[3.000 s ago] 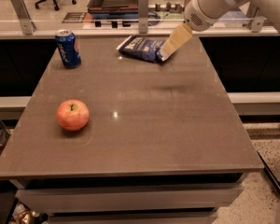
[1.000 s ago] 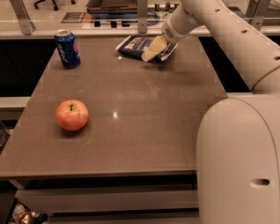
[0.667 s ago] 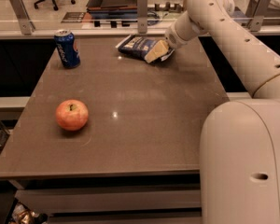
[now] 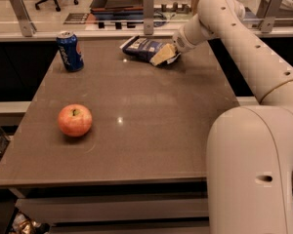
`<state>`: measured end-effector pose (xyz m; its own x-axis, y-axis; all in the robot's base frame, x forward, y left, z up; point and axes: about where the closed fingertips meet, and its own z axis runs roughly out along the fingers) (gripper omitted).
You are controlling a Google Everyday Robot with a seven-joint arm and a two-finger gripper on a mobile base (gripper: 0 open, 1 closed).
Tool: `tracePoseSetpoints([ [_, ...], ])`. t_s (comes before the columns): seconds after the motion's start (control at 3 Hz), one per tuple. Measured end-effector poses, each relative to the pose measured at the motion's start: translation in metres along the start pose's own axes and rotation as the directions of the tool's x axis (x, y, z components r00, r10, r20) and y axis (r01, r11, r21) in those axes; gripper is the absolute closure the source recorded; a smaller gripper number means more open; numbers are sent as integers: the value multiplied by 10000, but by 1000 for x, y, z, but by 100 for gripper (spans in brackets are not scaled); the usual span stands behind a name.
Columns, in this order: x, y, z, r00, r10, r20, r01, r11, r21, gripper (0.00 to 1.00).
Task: Move blue chip bag near apple
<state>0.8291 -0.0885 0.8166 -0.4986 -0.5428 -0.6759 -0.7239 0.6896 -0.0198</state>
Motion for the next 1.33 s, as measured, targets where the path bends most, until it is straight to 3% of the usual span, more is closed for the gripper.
tracePoseSetpoints([
  [0.33, -3, 0, -3, 10000, 0, -1, 0, 10000, 0, 87],
  [0.67, -3, 0, -4, 10000, -1, -2, 1, 10000, -1, 100],
  [1.33, -5, 0, -5, 10000, -2, -3, 2, 10000, -1, 100],
])
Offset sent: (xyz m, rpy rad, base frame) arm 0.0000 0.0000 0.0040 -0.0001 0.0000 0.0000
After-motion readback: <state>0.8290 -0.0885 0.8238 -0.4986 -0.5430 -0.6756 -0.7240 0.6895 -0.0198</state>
